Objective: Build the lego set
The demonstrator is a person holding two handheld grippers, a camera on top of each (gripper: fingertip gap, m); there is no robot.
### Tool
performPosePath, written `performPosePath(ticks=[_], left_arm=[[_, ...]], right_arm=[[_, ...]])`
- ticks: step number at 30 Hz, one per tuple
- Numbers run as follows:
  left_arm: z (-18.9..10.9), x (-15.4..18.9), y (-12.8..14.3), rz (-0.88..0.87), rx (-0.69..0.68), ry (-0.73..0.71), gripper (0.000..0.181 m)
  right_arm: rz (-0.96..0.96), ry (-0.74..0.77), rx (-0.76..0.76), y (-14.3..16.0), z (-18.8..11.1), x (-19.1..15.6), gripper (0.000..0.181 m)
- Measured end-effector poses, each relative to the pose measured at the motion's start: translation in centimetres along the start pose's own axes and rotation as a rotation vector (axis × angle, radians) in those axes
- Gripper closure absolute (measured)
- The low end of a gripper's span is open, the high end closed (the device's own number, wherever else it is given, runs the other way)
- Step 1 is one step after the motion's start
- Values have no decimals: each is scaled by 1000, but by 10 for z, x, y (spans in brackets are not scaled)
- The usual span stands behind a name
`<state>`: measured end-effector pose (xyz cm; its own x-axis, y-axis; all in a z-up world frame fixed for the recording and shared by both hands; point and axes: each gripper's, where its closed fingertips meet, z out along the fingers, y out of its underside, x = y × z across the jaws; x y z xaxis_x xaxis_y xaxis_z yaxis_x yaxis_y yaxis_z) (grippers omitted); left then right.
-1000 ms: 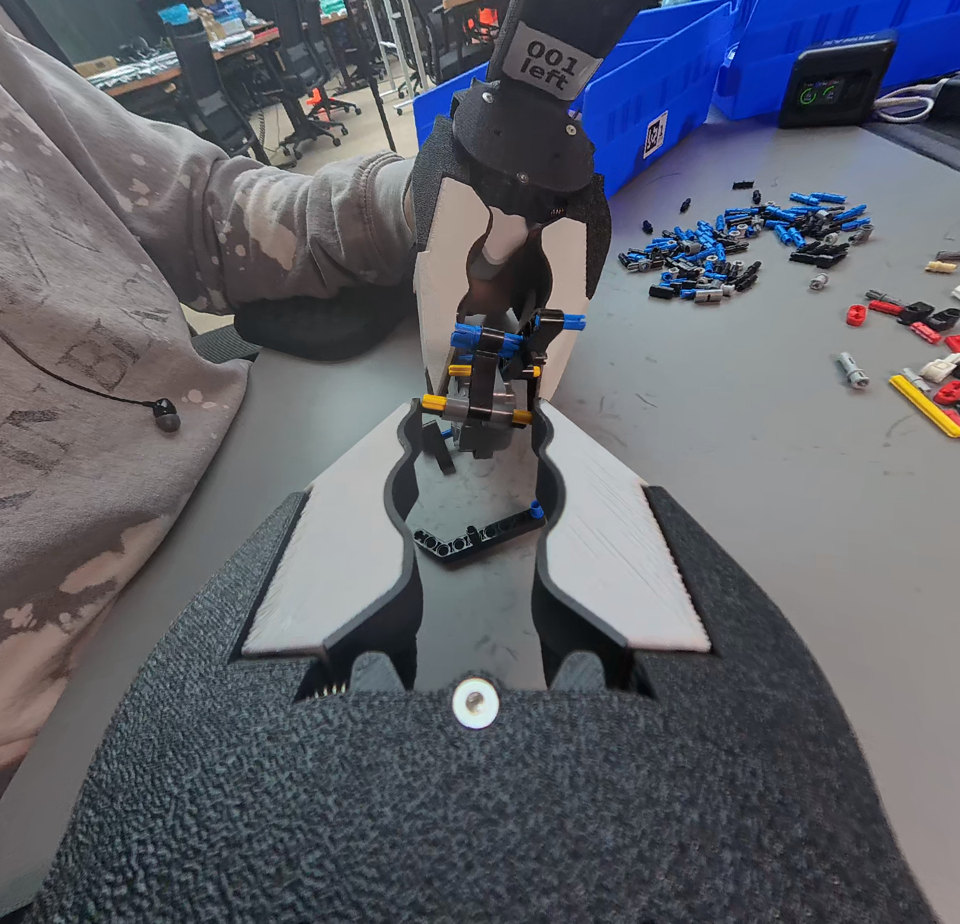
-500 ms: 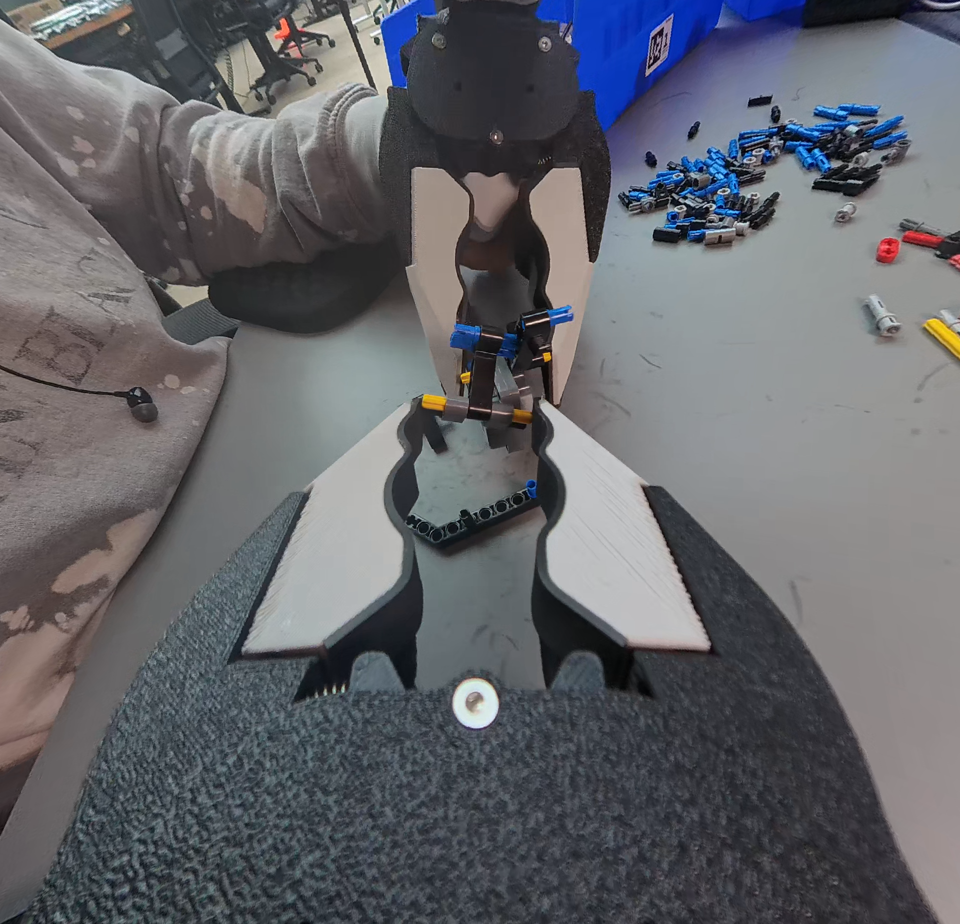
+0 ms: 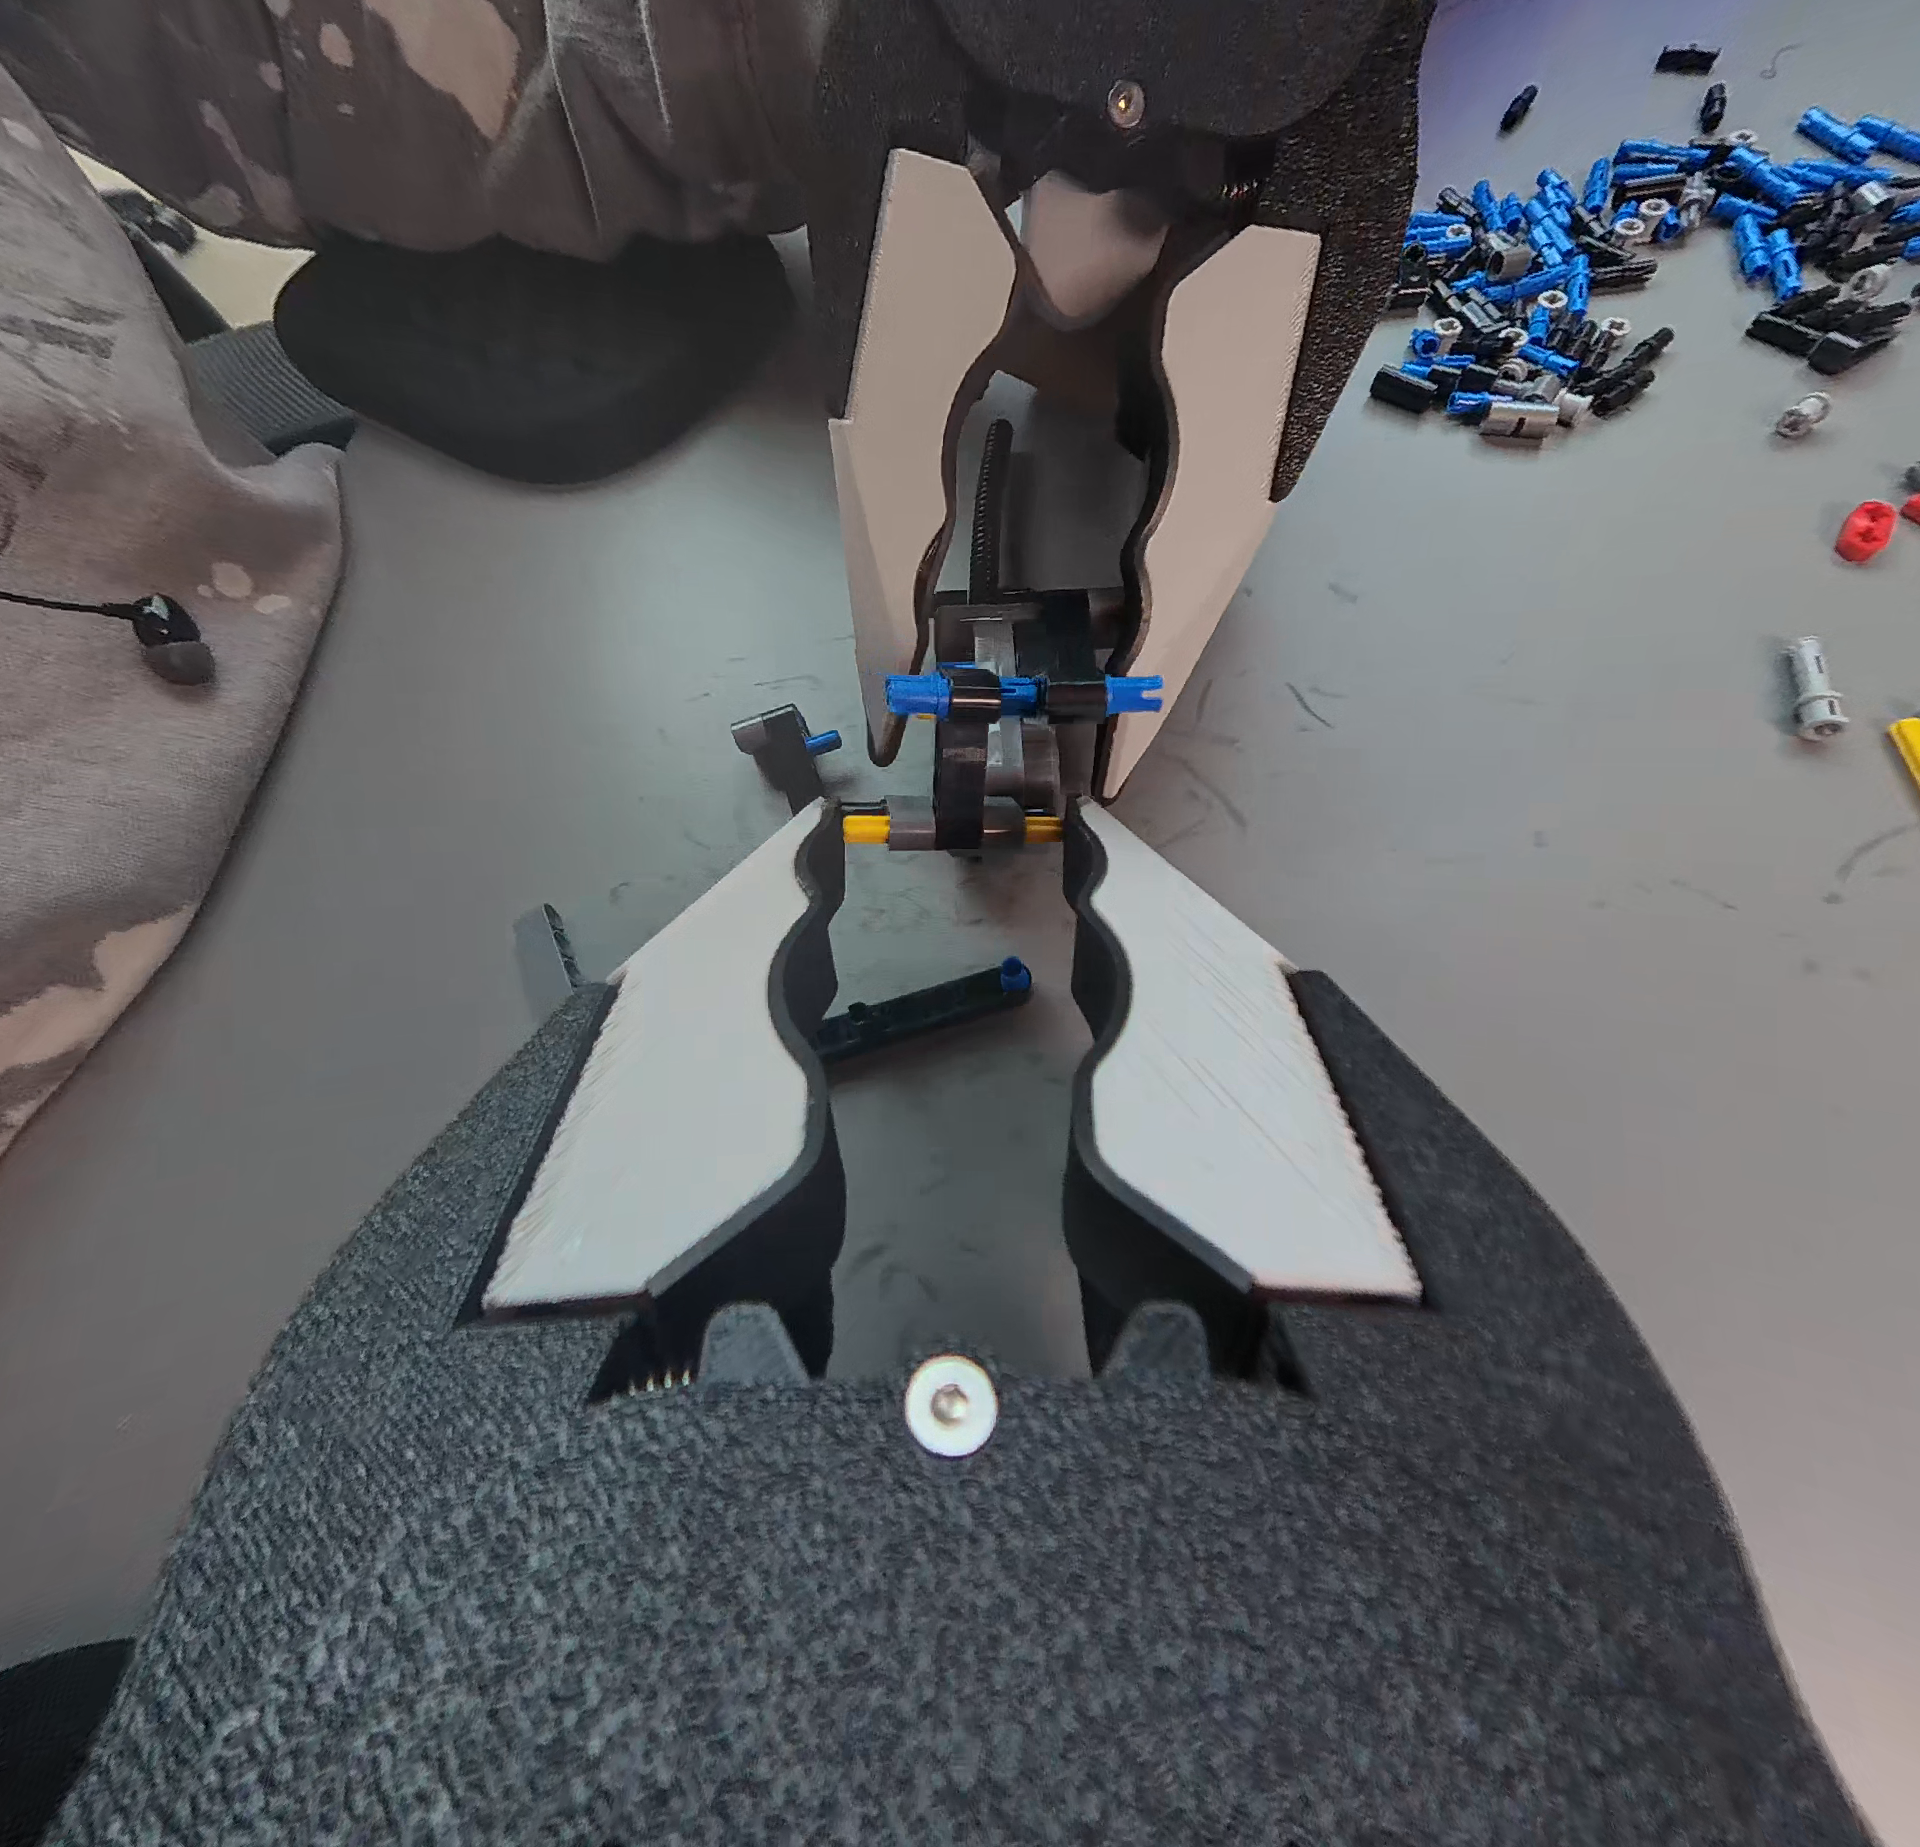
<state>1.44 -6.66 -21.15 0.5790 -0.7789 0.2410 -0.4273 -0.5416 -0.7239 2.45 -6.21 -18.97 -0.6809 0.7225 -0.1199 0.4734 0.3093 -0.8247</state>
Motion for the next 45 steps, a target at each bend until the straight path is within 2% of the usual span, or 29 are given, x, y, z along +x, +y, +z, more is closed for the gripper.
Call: performPosePath(ticks=[1, 3, 6, 11, 16, 24, 29, 37, 42, 45], left_arm=[[0, 0, 2, 8, -13, -4, 134], [1, 0, 4, 6, -25, -12, 124], [-6, -1, -5, -9, 28, -22, 121], [-21, 7, -33, -14, 181, -33, 129], [-19, 8, -42, -51, 223, -51, 134], [-10, 6, -45, -65, 211, -56, 138], [-8, 13, -45, -28, 202, -33, 130], [-16, 10, -31, -8, 119, -149, 124], [-4, 3, -23, 19, 63, -207, 136], [-1, 2, -22, 46, 63, -185, 142]], right_arm=[[0, 5, -5, 0, 0, 1, 139], [0, 4, -7, 0, -2, 1, 139], [-9, 19, -12, -1, -5, 3, 139], [-10, 18, -17, 1, -4, 3, 139], [-2, 6, -15, 2, -2, 4, 139], [-47, -12, -41, 2, -2, 4, 139], [-98, -24, -58, 3, -4, 1, 139], [-179, -79, -89, 1, -5, 0, 139], [-201, -130, -84, 1, -5, 1, 139], [-202, -156, -58, 0, -6, -2, 139]])
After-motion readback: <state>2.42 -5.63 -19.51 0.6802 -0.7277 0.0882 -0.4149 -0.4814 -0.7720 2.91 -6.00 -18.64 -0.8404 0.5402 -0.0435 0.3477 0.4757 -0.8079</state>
